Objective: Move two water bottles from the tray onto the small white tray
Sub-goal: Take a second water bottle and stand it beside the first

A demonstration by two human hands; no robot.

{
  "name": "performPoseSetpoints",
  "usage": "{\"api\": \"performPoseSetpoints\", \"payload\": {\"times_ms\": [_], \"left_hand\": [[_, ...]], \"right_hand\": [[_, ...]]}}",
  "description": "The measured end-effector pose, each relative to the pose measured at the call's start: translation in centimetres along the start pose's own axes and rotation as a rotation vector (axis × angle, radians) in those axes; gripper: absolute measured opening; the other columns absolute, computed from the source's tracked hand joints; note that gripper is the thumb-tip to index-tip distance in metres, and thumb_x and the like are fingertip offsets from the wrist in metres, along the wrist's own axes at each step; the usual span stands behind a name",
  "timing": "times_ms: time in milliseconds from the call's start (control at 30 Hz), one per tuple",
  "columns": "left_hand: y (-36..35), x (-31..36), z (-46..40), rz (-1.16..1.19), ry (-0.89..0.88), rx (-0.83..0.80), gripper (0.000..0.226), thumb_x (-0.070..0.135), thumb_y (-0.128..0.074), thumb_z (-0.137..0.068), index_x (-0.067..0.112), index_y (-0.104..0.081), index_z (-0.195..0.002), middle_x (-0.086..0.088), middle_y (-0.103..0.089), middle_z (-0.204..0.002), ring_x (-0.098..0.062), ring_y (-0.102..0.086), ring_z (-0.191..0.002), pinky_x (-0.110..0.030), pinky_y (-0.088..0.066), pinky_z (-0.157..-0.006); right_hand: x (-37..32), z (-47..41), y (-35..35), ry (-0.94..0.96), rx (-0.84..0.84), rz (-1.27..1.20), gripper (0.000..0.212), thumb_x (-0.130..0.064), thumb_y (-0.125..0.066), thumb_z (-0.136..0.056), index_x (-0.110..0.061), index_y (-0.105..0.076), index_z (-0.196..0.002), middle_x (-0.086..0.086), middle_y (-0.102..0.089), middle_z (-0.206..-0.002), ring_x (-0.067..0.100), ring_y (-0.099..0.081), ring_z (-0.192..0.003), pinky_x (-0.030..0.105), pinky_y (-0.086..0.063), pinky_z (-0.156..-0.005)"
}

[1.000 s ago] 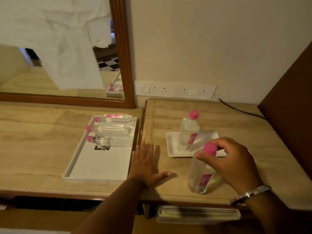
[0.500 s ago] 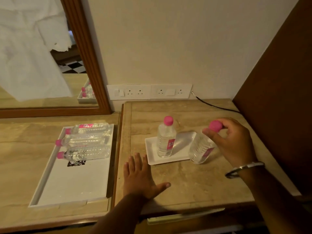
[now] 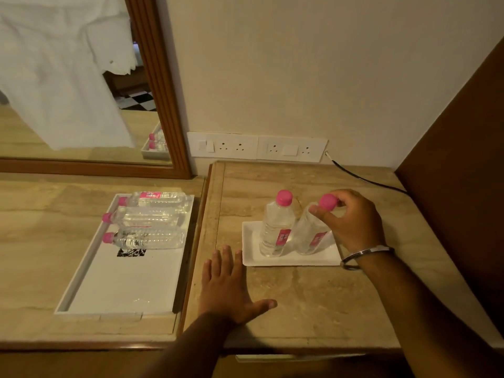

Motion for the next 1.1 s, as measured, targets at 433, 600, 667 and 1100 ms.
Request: {"api": "performPoseSetpoints", "payload": {"times_ms": [433,600,667,1100], "left_hand": [[5.6,1.4,-5.3,0.320,-0.142,0.060,0.118,0.084,-0.063,-0.074,0.016,-0.018,-0.159,-0.010,-0.021,-0.167,-0.029,-0.015,-0.152,-0.055,-0.018,-0.125],[5.6,3.3,-7.6,0.427,-0.197,0.088,0.083,0.071,-0.076,-0.069,0.034,-0.044,-0.136,0.008,-0.052,-0.130,-0.017,-0.048,-0.121,-0.055,-0.046,-0.104],[5.5,4.4,-7.8,0.451,-0.253,0.103,0.066,0.069,-0.076,-0.073,0.040,-0.049,-0.125,0.013,-0.055,-0.119,-0.008,-0.050,-0.110,-0.049,-0.049,-0.098],[3.9,3.3,-8.5,0.510,-0.250,0.118,0.069,0.067,-0.075,-0.073,0.042,-0.047,-0.131,0.005,-0.061,-0.127,-0.010,-0.056,-0.115,-0.044,-0.051,-0.100]], "right_hand": [[6.6,1.8,-2.7,-0.138,-0.576,-0.421,0.097,-0.051,-0.086,-0.053,-0.034,-0.036,-0.135,-0.006,-0.055,-0.129,0.016,-0.053,-0.117,0.036,-0.046,-0.093],[9.0,2.1,-5.6,-0.168,-0.650,-0.222,0.099,-0.048,-0.087,-0.053,-0.031,-0.033,-0.135,-0.013,-0.051,-0.116,0.009,-0.052,-0.103,0.021,-0.041,-0.078],[9.4,2.0,-6.5,-0.166,-0.639,-0.123,0.098,-0.047,-0.086,-0.053,-0.027,-0.035,-0.134,-0.011,-0.049,-0.109,0.009,-0.049,-0.096,0.024,-0.040,-0.078],[11.5,0.6,-6.5,-0.181,-0.678,-0.067,0.072,-0.049,-0.085,-0.049,-0.036,-0.045,-0.106,-0.025,-0.052,-0.086,-0.002,-0.053,-0.077,0.011,-0.036,-0.062]]}}
Point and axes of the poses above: each hand's wrist, its own z-axis away from the middle knuckle, its own y-axis out of the back of the hand, x = y × z, the point moved 2 cm from there along -z, towards the middle knuckle
